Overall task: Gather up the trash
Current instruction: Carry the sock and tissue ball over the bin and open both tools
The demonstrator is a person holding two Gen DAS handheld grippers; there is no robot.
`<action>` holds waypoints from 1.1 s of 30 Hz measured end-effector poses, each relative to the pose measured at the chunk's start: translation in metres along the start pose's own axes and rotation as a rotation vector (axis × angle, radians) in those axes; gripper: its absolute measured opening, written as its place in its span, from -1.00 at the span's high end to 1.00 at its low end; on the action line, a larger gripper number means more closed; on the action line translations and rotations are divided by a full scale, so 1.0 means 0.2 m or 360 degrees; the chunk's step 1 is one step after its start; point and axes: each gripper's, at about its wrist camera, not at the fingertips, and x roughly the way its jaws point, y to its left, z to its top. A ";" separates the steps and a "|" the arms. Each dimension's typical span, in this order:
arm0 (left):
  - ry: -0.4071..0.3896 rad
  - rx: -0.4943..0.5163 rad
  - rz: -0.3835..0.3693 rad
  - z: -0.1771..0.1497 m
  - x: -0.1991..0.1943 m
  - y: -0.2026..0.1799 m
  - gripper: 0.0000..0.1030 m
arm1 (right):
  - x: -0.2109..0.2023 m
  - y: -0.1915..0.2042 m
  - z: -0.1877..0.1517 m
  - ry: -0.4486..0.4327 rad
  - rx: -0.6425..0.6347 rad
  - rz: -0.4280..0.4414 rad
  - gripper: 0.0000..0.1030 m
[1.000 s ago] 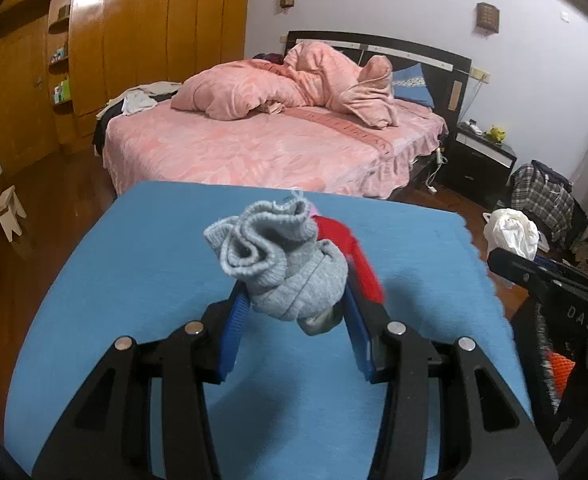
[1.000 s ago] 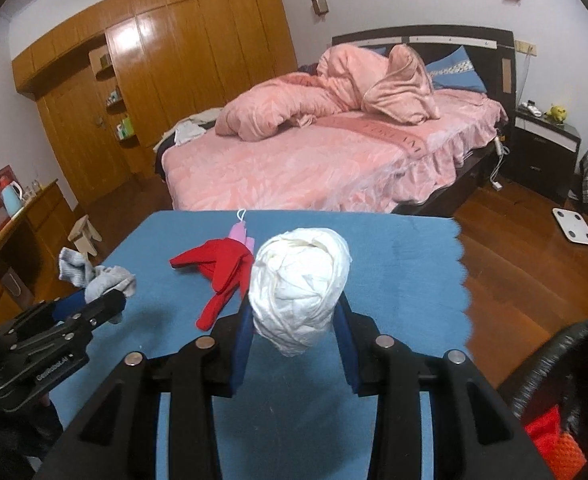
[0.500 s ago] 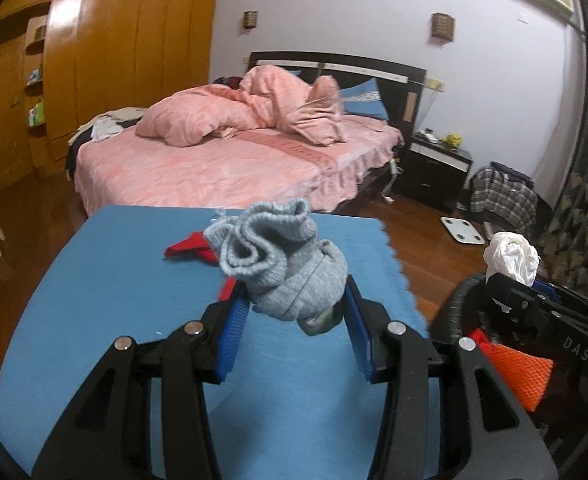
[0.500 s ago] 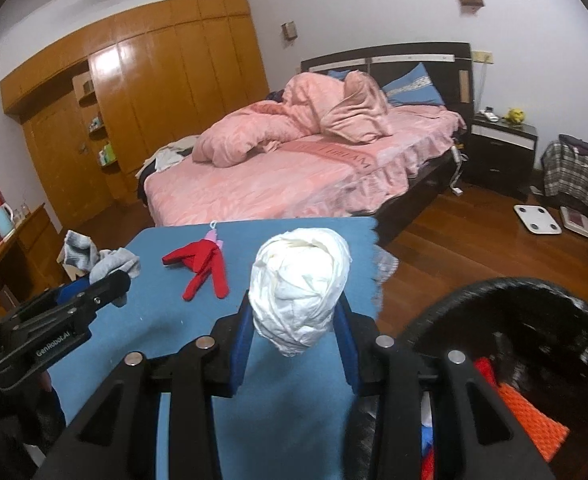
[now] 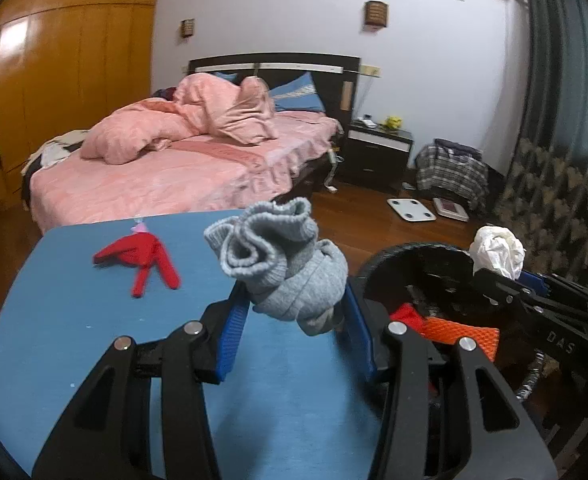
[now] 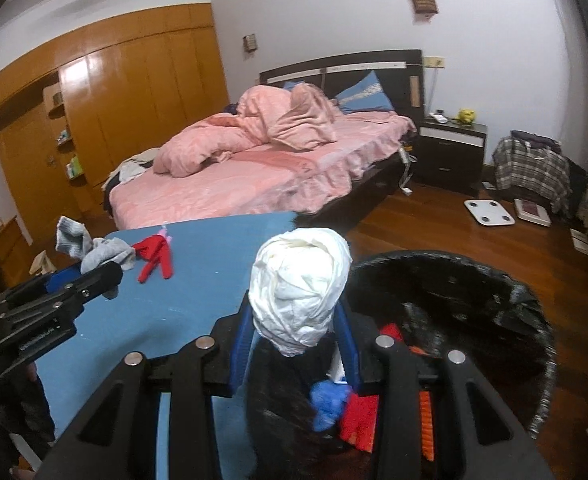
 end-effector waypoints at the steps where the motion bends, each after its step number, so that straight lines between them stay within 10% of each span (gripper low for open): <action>1: 0.0001 0.0010 -0.0011 0.00 0.00 -0.02 0.12 | -0.02 -0.03 0.00 -0.0006 0.0011 -0.0016 0.26; 23: 0.0120 0.0206 -0.0318 -0.03 0.31 -0.50 0.10 | -0.05 -0.51 -0.07 0.0009 0.0118 -0.0219 0.26; 33: 0.0140 0.0194 -0.0414 -0.02 0.39 -0.54 -0.44 | -0.07 -0.64 -0.08 -0.0002 0.0174 -0.0294 -0.33</action>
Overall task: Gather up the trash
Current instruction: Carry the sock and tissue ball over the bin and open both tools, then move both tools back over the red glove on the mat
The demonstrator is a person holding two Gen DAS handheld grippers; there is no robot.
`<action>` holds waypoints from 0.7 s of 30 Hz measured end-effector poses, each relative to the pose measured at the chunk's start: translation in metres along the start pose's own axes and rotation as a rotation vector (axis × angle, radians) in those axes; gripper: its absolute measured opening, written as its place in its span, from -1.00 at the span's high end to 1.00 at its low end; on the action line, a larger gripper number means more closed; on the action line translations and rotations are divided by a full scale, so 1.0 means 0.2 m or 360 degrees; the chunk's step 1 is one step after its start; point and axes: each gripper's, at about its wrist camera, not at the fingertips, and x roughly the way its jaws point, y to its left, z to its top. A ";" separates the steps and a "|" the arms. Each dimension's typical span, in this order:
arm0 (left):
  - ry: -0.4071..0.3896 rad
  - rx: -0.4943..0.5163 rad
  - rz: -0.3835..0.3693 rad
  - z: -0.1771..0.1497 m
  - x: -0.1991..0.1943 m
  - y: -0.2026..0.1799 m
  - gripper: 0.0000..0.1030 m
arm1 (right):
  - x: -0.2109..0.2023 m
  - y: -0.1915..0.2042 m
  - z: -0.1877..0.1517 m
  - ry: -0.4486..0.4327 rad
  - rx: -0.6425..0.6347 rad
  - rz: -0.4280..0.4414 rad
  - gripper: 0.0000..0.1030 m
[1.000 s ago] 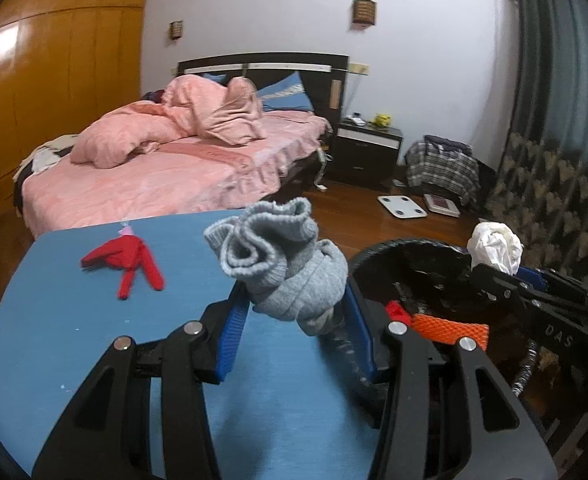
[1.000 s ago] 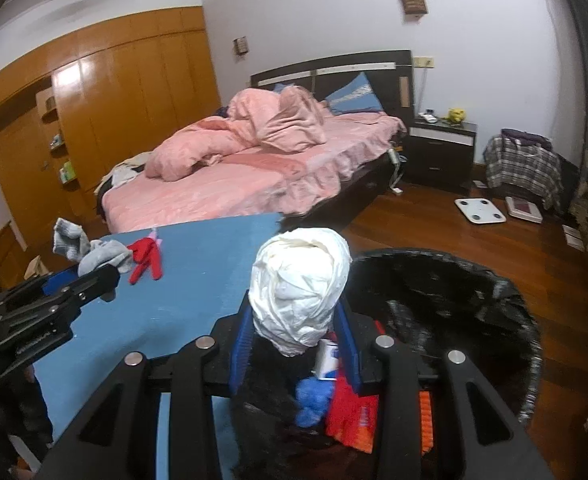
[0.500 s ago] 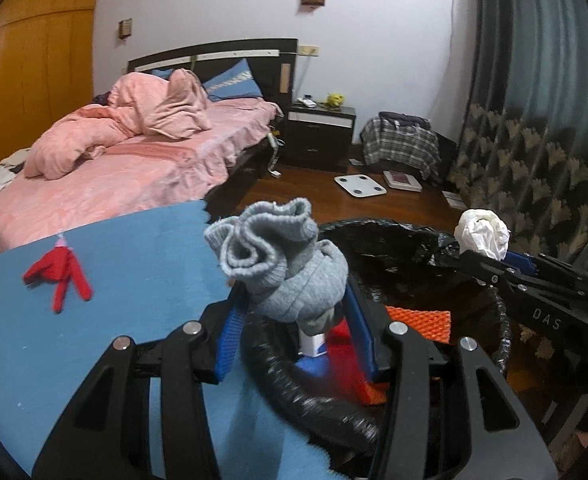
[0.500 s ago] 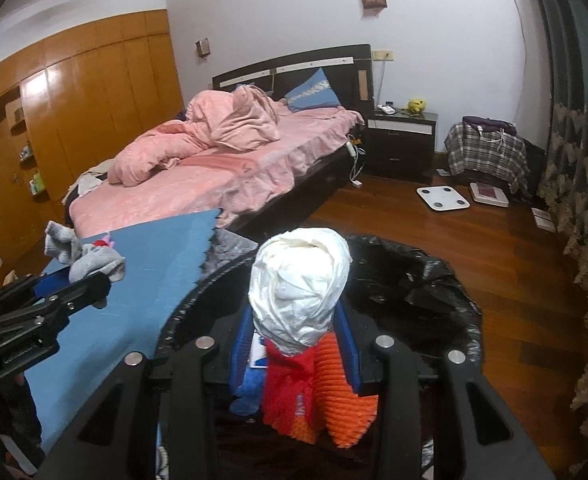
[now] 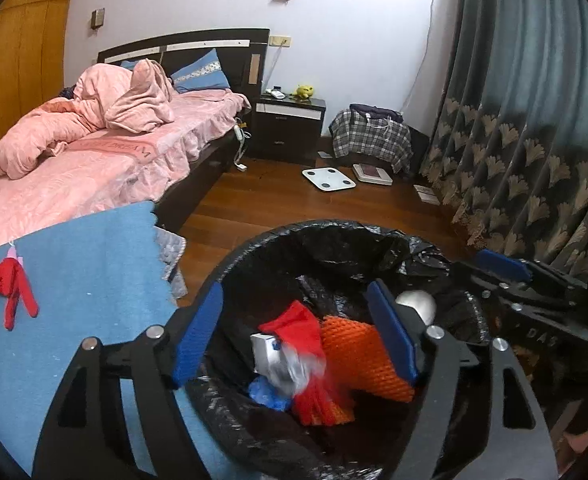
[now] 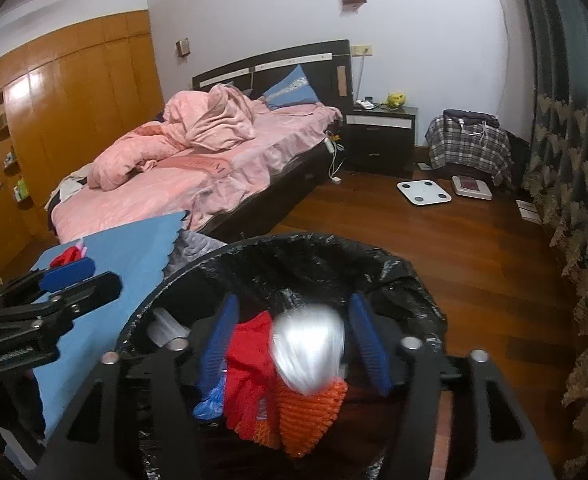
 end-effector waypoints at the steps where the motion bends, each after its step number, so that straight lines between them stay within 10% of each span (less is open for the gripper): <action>1: -0.0010 0.0000 0.0016 0.00 -0.01 0.02 -0.47 | 0.00 -0.01 0.00 -0.0002 0.0011 0.0000 -0.46; 4: -0.0048 -0.0003 0.0083 -0.01 -0.09 0.09 -0.62 | -0.02 0.00 -0.01 -0.0011 0.0053 0.0006 -0.88; 21: -0.0099 -0.0244 0.0603 -0.24 -0.54 0.76 -0.76 | 0.09 0.60 0.06 0.0033 -0.0122 0.0289 -0.88</action>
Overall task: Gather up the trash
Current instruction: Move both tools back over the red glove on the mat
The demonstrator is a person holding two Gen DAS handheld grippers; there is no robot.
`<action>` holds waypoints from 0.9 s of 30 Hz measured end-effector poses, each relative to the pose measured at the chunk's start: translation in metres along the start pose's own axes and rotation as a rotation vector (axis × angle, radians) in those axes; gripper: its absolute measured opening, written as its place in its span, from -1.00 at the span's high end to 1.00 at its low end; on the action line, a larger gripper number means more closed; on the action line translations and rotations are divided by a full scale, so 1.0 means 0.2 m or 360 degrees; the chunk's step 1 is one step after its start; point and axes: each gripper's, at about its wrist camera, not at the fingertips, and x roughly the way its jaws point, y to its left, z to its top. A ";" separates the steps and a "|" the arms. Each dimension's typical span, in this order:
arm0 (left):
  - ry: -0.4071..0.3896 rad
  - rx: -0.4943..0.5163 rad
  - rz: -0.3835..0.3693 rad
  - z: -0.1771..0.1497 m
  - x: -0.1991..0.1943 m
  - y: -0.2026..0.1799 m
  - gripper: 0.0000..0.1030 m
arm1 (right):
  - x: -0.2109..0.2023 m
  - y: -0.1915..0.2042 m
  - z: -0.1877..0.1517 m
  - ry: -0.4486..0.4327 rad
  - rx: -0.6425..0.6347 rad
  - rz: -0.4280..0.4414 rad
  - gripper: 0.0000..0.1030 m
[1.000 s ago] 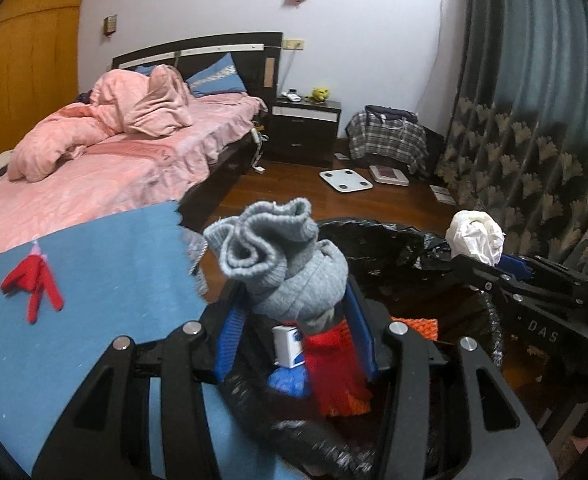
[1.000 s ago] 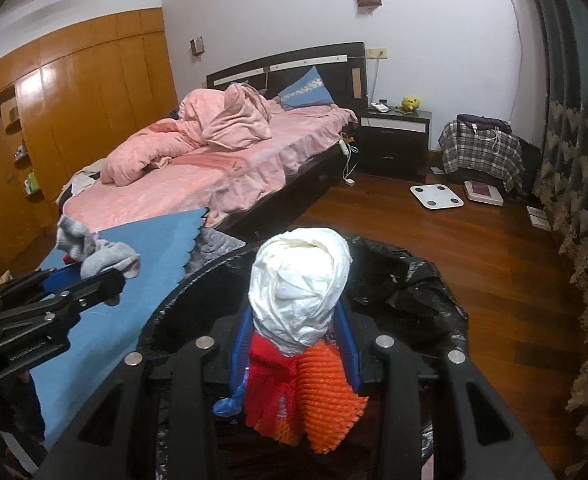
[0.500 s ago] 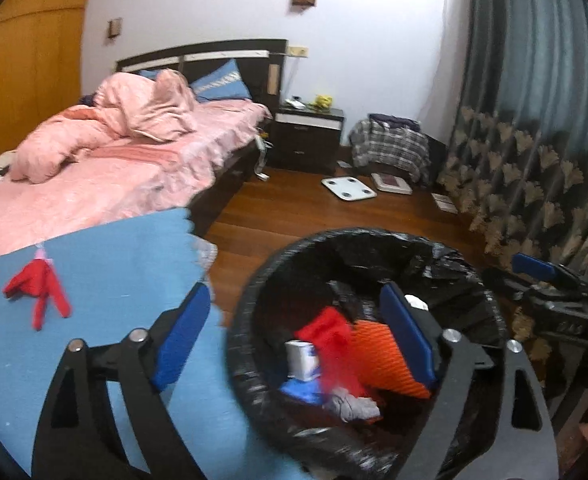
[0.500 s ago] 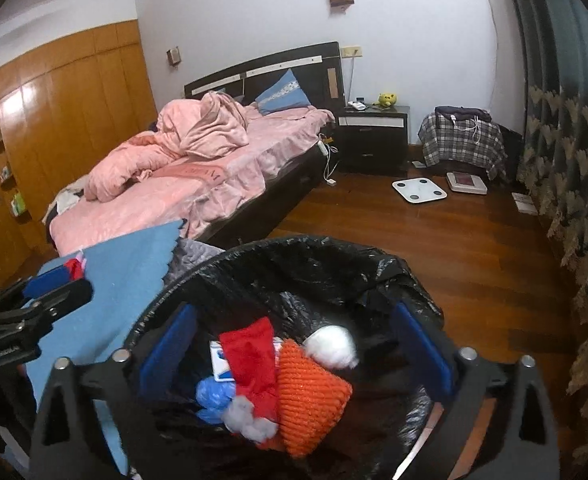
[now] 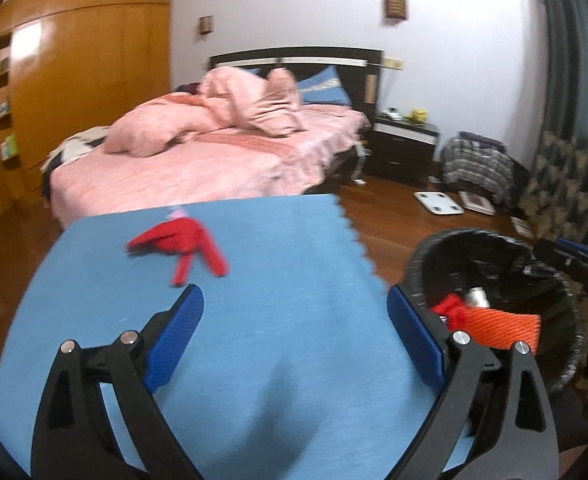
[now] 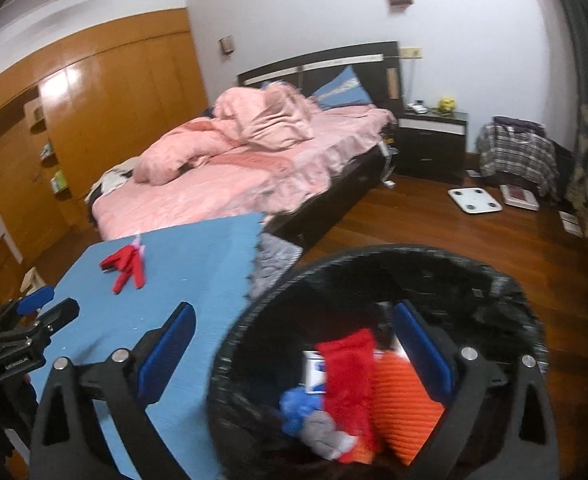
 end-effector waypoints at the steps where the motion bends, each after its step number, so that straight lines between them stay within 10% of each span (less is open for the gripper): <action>1: 0.0002 -0.0026 0.0023 -0.01 0.00 0.05 -0.76 | 0.03 0.05 0.01 0.0007 -0.0017 0.0016 -0.88; 18: 0.0010 -0.0192 0.0279 0.17 0.37 0.59 -0.75 | 0.71 0.69 0.19 0.0041 -0.0283 0.0133 -0.87; 27: 0.0083 -0.0219 0.0317 0.23 0.71 0.65 -0.75 | 0.98 0.68 0.26 0.0096 -0.0249 0.0092 -0.71</action>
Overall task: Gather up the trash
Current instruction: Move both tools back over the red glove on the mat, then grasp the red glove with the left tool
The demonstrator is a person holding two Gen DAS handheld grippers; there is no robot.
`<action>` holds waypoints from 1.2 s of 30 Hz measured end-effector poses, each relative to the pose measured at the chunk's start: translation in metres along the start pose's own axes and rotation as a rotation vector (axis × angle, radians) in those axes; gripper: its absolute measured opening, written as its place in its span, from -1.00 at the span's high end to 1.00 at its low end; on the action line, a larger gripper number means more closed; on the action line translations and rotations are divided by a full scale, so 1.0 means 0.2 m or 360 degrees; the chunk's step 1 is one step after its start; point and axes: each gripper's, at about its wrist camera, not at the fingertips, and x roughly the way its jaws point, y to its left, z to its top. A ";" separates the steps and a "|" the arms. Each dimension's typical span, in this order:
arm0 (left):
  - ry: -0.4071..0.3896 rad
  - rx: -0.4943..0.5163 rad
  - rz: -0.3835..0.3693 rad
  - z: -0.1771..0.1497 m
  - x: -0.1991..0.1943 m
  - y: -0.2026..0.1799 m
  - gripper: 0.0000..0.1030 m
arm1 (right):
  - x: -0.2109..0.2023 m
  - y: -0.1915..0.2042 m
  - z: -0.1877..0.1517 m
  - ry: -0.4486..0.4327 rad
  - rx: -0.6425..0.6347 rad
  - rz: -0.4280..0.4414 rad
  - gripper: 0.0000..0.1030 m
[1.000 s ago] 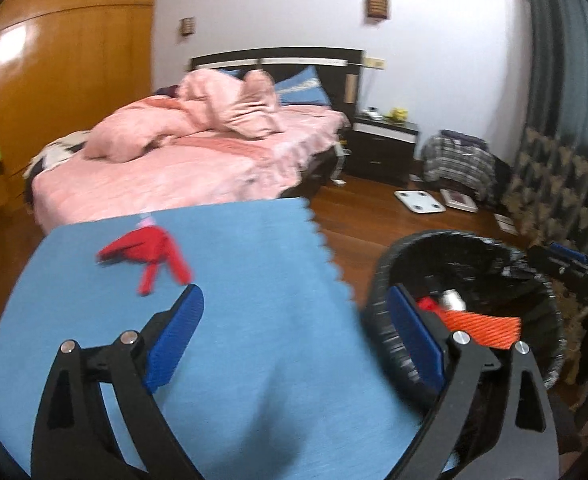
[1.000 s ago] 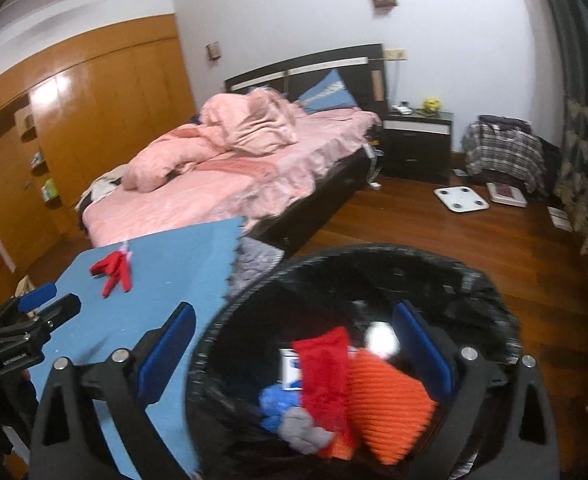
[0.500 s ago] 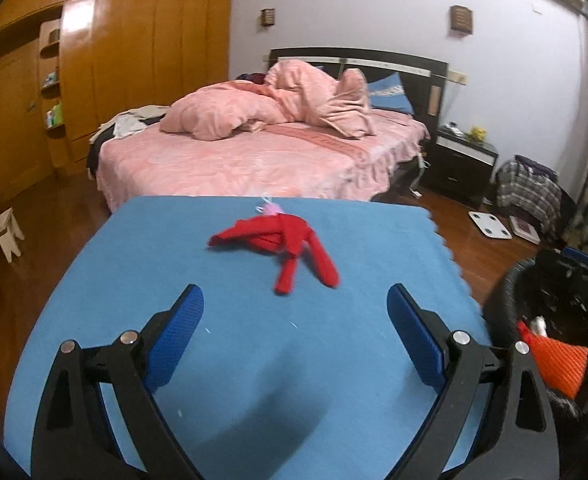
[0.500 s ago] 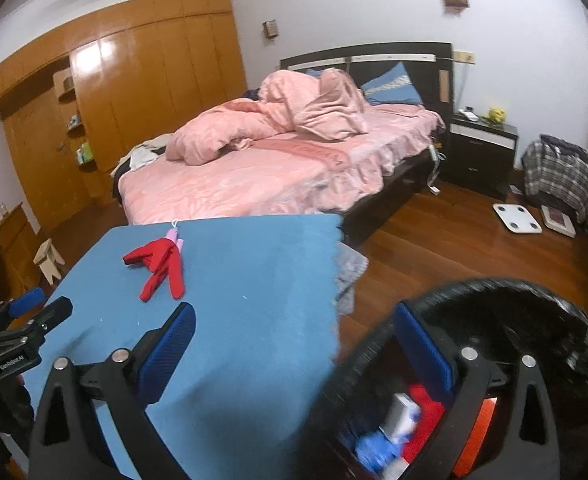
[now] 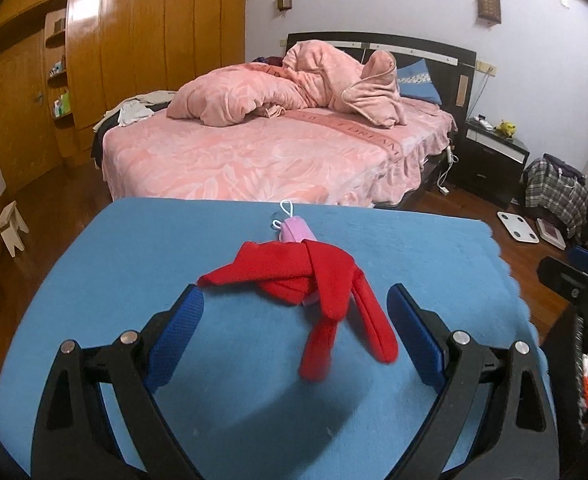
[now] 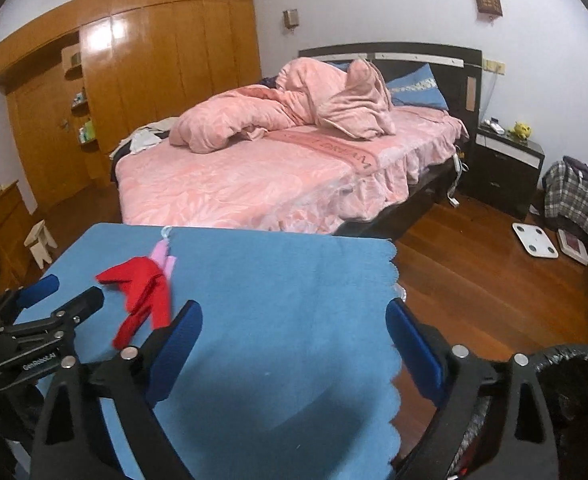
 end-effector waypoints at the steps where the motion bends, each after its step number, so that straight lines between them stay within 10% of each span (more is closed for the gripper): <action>1: 0.0013 -0.0007 -0.0004 0.01 0.04 0.00 -0.75 | 0.02 -0.01 0.00 0.0011 0.0002 -0.0013 -0.69; 9: 0.0110 -0.0027 -0.0069 0.04 0.23 -0.05 -0.22 | 0.12 -0.05 -0.02 0.0067 0.0007 -0.0023 -0.66; 14: 0.0185 -0.0021 -0.0162 0.01 0.27 -0.07 0.82 | 0.14 -0.03 -0.03 0.0081 -0.0006 -0.0005 -0.66; 17: 0.0152 -0.0045 -0.0202 -0.02 0.22 -0.04 0.96 | 0.15 -0.02 -0.03 0.0081 -0.0003 0.0008 -0.66; 33: 0.0119 -0.0060 -0.0089 -0.06 0.03 0.16 0.89 | 0.17 0.13 -0.03 0.0104 -0.0066 0.0072 -0.66; 36: 0.0174 -0.0116 -0.0132 -0.09 0.05 0.20 0.25 | 0.18 0.14 -0.05 0.0112 -0.0069 0.0072 -0.66</action>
